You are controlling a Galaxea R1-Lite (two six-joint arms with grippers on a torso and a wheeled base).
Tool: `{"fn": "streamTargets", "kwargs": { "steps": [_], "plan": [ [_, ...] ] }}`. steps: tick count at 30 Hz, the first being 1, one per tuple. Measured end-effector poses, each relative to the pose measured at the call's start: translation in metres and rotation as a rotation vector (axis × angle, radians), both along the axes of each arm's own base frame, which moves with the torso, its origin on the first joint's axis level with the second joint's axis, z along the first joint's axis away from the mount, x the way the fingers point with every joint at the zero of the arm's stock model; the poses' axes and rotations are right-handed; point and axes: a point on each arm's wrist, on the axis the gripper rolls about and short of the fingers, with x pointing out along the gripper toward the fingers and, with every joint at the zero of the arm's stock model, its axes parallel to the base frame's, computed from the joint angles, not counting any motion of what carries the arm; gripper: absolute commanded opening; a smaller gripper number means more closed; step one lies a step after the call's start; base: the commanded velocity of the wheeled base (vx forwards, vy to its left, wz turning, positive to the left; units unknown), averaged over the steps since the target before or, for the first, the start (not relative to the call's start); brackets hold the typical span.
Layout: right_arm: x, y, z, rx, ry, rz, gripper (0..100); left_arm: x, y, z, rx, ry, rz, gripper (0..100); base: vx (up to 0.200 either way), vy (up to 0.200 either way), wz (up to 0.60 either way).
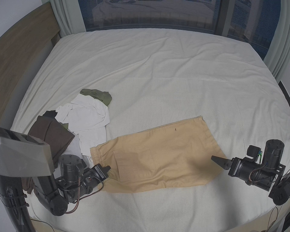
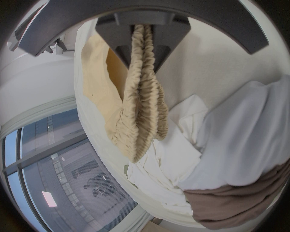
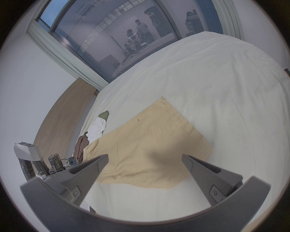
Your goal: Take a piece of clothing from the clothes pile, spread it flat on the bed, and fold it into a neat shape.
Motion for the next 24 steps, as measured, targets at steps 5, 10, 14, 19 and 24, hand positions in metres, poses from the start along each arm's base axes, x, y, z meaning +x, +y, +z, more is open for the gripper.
{"fn": "streamTargets", "kwargs": {
  "steps": [5,10,14,19,24],
  "plan": [
    [0.002,0.003,-0.001,0.001,0.002,0.012,100,-0.016,0.019,0.011,0.038,-0.006,0.020,0,0.000,0.000,0.00],
    [0.004,0.008,-0.001,0.003,-0.001,0.027,100,-0.030,0.039,0.020,0.044,-0.006,0.062,0,0.000,0.000,0.00],
    [0.003,0.012,0.000,0.005,-0.004,0.046,100,-0.041,0.051,0.026,0.042,-0.006,0.068,0,0.000,0.000,0.00],
    [0.003,0.016,0.000,0.010,-0.006,0.060,100,-0.047,0.055,0.031,0.044,-0.022,0.074,0,0.000,0.000,0.00],
    [0.002,0.018,0.001,0.028,0.000,0.062,100,-0.046,0.042,0.036,0.040,-0.055,0.025,0,0.000,0.000,0.00]
  ]
}}
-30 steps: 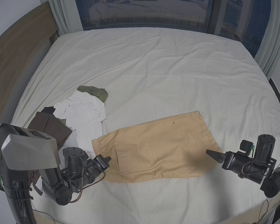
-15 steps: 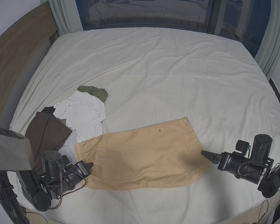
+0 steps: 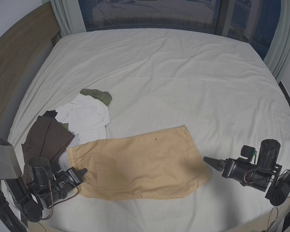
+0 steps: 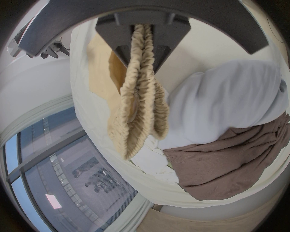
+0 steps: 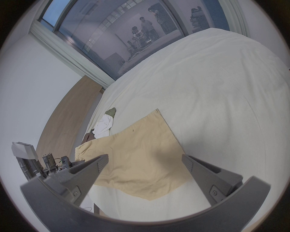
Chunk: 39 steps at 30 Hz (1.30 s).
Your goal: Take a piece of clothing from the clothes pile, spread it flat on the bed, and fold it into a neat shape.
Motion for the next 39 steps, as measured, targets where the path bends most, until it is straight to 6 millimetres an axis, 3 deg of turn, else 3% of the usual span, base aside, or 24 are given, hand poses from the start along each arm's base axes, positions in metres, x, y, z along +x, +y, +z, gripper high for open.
{"fn": "streamTargets", "kwargs": {
  "steps": [26,34,39],
  "plan": [
    [-0.021,-0.012,0.035,0.154,-0.135,-0.041,100,0.018,-0.136,0.049,-0.177,-0.288,-0.416,0,0.000,0.000,0.00],
    [-0.027,-0.027,0.042,0.165,-0.173,-0.100,100,0.027,-0.173,0.049,-0.204,-0.267,-0.504,0,0.000,0.000,0.00],
    [-0.034,-0.033,0.044,0.169,-0.188,-0.117,100,0.039,-0.190,0.037,-0.198,-0.248,-0.517,0,0.000,0.000,0.00]
  ]
}}
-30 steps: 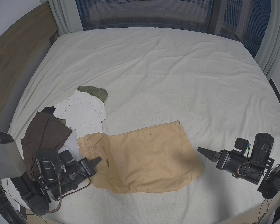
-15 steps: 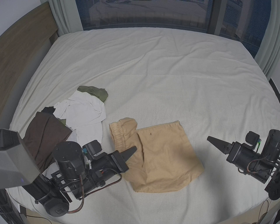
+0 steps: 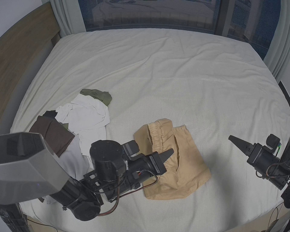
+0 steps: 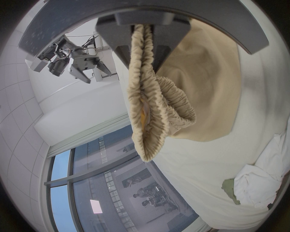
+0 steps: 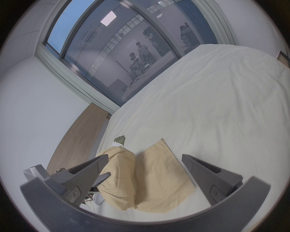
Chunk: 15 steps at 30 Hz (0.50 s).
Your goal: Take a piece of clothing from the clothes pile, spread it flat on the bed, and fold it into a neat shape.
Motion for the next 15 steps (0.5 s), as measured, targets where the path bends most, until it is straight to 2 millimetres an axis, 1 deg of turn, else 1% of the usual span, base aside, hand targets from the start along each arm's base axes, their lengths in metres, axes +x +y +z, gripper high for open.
{"fn": "streamTargets", "kwargs": {
  "steps": [5,6,11,15],
  "plan": [
    [-0.004,-0.003,0.001,0.003,-0.010,-0.004,100,0.007,-0.008,-0.015,0.021,0.019,-0.001,0,0.000,0.000,0.00],
    [-0.005,-0.003,0.001,0.003,-0.013,-0.004,100,0.009,-0.009,-0.018,0.025,0.021,0.000,100,0.000,0.000,0.00],
    [-0.006,-0.004,0.001,0.001,-0.011,-0.006,100,0.016,-0.012,-0.028,0.032,0.019,0.015,100,0.000,0.000,0.00],
    [-0.007,-0.005,-0.003,-0.007,0.008,-0.009,100,0.017,-0.014,-0.032,0.041,0.021,0.031,100,0.000,0.000,0.00]
  ]
}}
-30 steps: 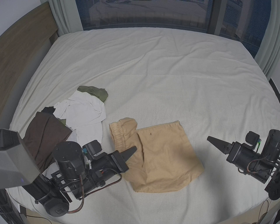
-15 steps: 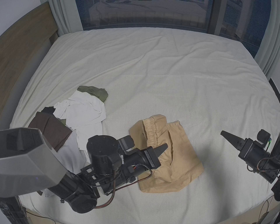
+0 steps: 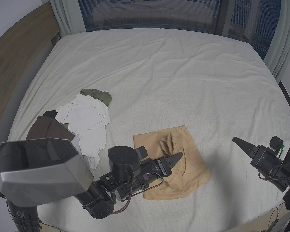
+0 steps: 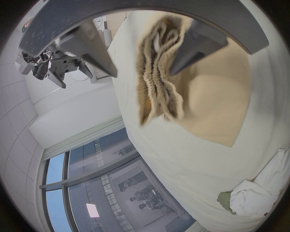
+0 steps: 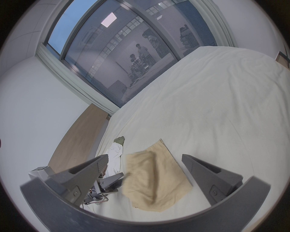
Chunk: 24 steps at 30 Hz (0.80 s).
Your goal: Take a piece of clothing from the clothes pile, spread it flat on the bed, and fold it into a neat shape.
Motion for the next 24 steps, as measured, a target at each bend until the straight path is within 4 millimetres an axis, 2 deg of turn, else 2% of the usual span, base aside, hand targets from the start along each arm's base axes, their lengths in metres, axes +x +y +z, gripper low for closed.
{"fn": "streamTargets", "kwargs": {
  "steps": [5,11,24],
  "plan": [
    [0.001,0.000,-0.013,-0.030,0.087,0.000,100,-0.001,0.002,-0.005,0.035,-0.006,0.043,100,0.000,0.000,0.00],
    [0.003,0.002,-0.029,-0.065,0.196,0.006,100,-0.008,0.013,-0.008,0.071,0.013,0.064,100,0.000,0.000,0.00],
    [0.023,0.011,-0.067,-0.073,0.432,0.030,100,-0.046,0.073,-0.005,0.176,0.058,0.160,100,0.000,0.000,0.00]
  ]
}}
